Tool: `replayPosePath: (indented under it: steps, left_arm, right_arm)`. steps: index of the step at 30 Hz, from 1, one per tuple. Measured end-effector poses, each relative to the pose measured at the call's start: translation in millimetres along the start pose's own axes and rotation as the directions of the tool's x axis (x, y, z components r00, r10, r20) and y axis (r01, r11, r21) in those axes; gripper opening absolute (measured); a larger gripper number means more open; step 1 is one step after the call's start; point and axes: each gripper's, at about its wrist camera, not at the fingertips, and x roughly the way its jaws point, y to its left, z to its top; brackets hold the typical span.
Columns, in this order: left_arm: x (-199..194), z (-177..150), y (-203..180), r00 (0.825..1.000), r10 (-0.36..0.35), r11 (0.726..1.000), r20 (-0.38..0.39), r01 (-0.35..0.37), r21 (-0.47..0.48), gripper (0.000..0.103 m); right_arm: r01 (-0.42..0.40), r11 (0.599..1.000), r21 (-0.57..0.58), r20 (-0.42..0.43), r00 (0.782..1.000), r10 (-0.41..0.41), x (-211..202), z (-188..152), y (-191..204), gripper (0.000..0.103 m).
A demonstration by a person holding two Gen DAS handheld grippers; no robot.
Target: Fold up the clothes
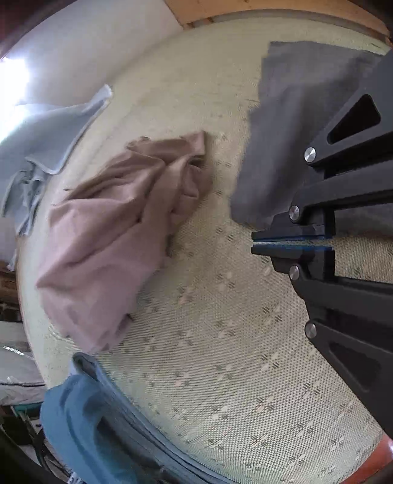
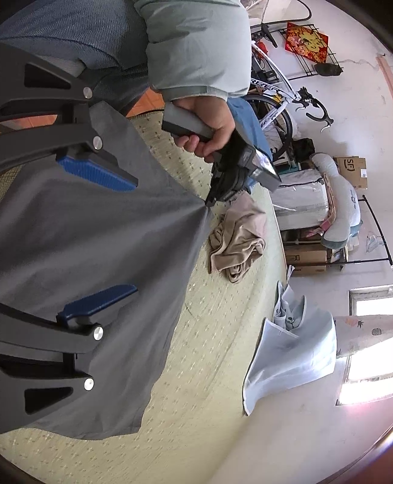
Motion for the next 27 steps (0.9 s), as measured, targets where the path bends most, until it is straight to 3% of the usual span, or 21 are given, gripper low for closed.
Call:
replayPosePath:
  steps: [4, 6, 9, 20, 22, 23, 27]
  left_arm:
    - [-3.3, -6.7, 10.6, 0.998, -0.054, 0.998, -0.035, 0.053, -0.031, 0.009]
    - [-11.0, -12.6, 14.8, 0.997, -0.067, 0.997, -0.036, 0.066, -0.037, 0.025]
    - [-28.0, -25.0, 21.2, 0.994, -0.103, 0.994, -0.024, 0.102, -0.042, 0.035]
    - [-84.1, -145.3, 26.5, 0.969, -0.203, 0.979, -0.140, 0.197, -0.049, 0.038]
    - [-89.6, -165.0, 30.3, 0.965, -0.218, 0.975, -0.146, 0.207, -0.083, 0.046]
    - [-92.2, -174.2, 32.6, 0.963, -0.226, 0.972, -0.148, 0.212, -0.103, 0.056]
    - [-93.4, -205.4, 36.7, 0.945, -0.276, 0.952, -0.175, 0.243, -0.188, 0.058]
  right_arm:
    - [0.006, 1.000, -0.003, -0.010, 1.000, -0.006, 1.7, -2.4, 0.8, 0.071]
    - [0.009, 1.000, 0.000, -0.013, 1.000, -0.009, 2.0, -3.4, 0.1, 0.071]
    - [0.007, 1.000, 0.008, -0.014, 1.000, -0.007, 1.9, -4.1, -1.0, 0.071]
    - [-0.008, 1.000, -0.001, 0.015, 1.000, 0.008, -0.5, 1.2, 3.6, 0.072]
    - [-0.009, 1.000, -0.022, 0.032, 0.999, 0.010, -3.8, 2.5, 9.4, 0.072]
    - [-0.009, 0.999, -0.033, 0.040, 0.999, 0.011, -5.6, 3.0, 12.4, 0.072]
    - [-0.025, 0.997, -0.073, 0.061, 0.998, 0.030, -11.5, 3.3, 25.4, 0.072]
